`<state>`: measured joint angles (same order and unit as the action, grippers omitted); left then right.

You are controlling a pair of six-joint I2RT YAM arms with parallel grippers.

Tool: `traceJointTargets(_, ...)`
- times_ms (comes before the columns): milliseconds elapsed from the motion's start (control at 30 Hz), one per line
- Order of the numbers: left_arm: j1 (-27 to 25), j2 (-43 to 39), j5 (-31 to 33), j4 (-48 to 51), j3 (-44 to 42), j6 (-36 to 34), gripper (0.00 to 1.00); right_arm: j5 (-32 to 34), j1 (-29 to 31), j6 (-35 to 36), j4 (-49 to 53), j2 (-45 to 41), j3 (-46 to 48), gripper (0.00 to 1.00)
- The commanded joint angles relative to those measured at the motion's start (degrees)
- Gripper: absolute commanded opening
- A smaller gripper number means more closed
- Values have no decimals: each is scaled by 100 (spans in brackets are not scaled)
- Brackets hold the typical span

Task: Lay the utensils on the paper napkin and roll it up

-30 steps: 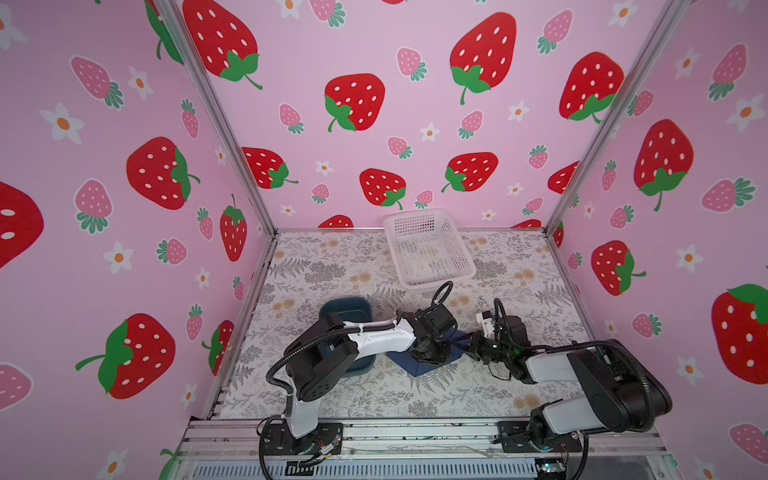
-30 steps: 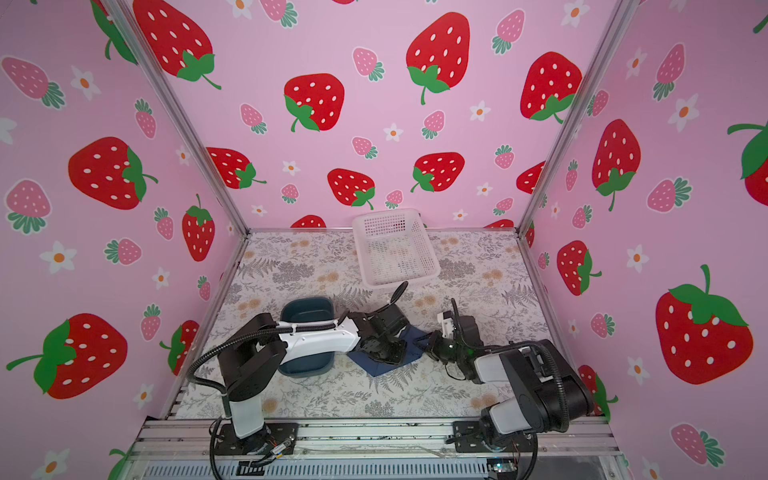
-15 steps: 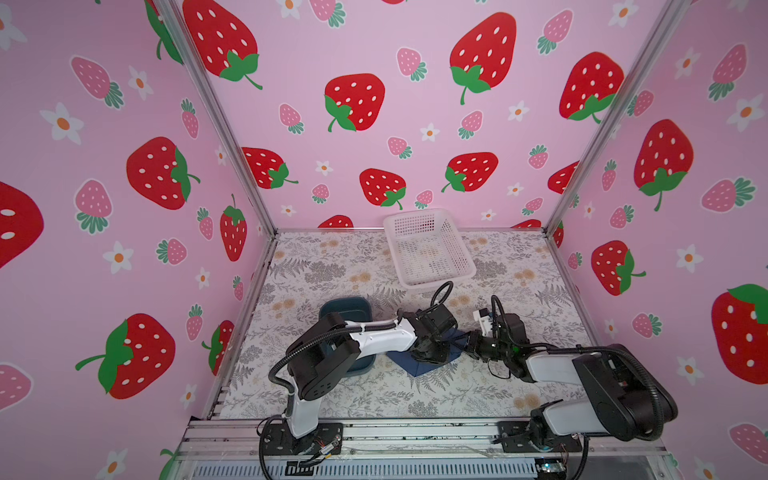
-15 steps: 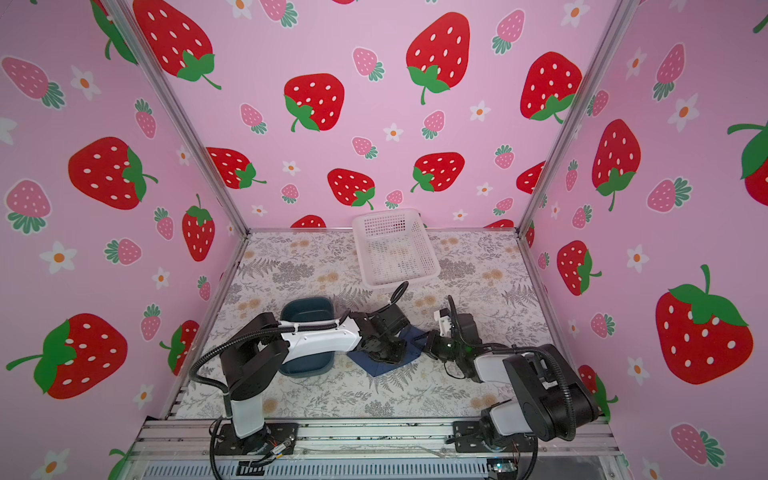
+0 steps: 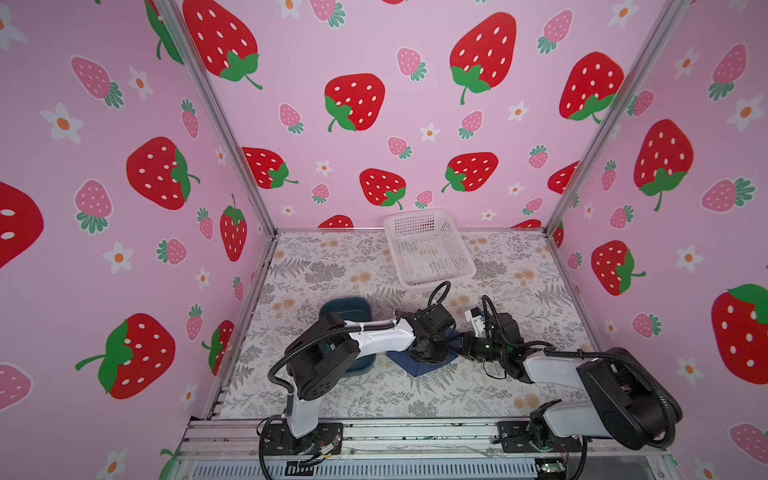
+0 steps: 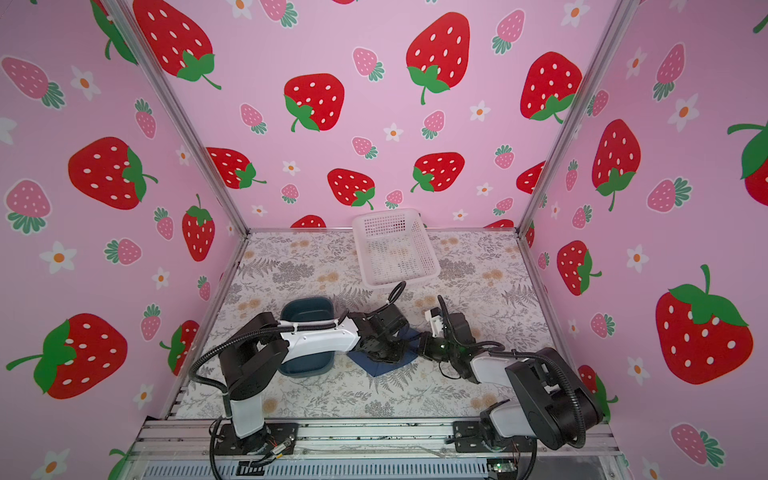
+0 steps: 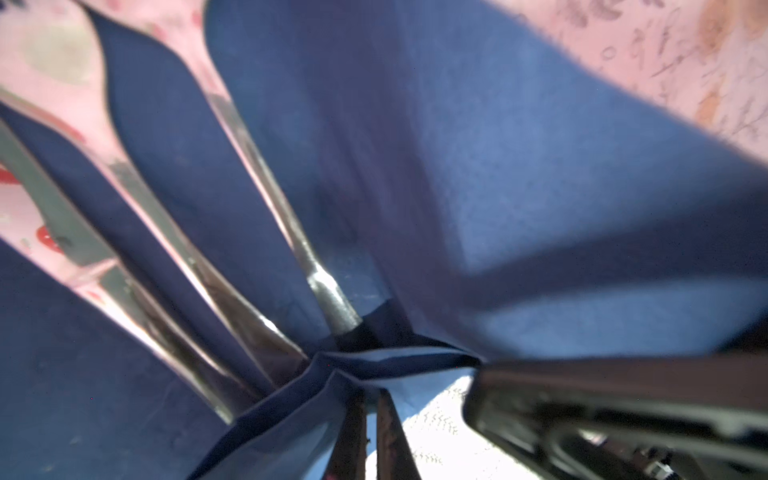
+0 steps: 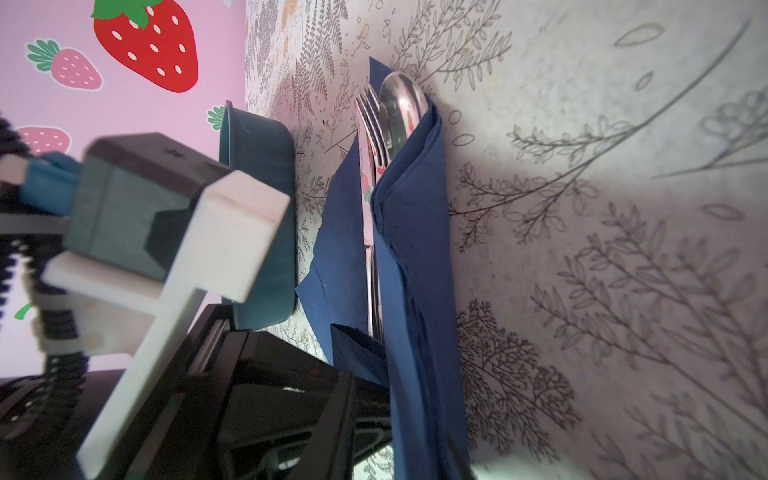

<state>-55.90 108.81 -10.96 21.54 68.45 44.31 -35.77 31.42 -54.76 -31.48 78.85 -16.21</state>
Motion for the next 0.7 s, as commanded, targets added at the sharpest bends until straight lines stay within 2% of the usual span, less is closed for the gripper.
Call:
traceJointTargets(0,57,-200,45,-83,-148,145,10,193,84,11,134,-135,-84,22)
traceJointTargets(267,87,-214,-11,-197,-271,214,10,326,171,-174,81,-238,-172,10)
traceJointTargets(667,114,-202,50,-228,-311,262,10,364,556,-750,-440,-116,-211,9)
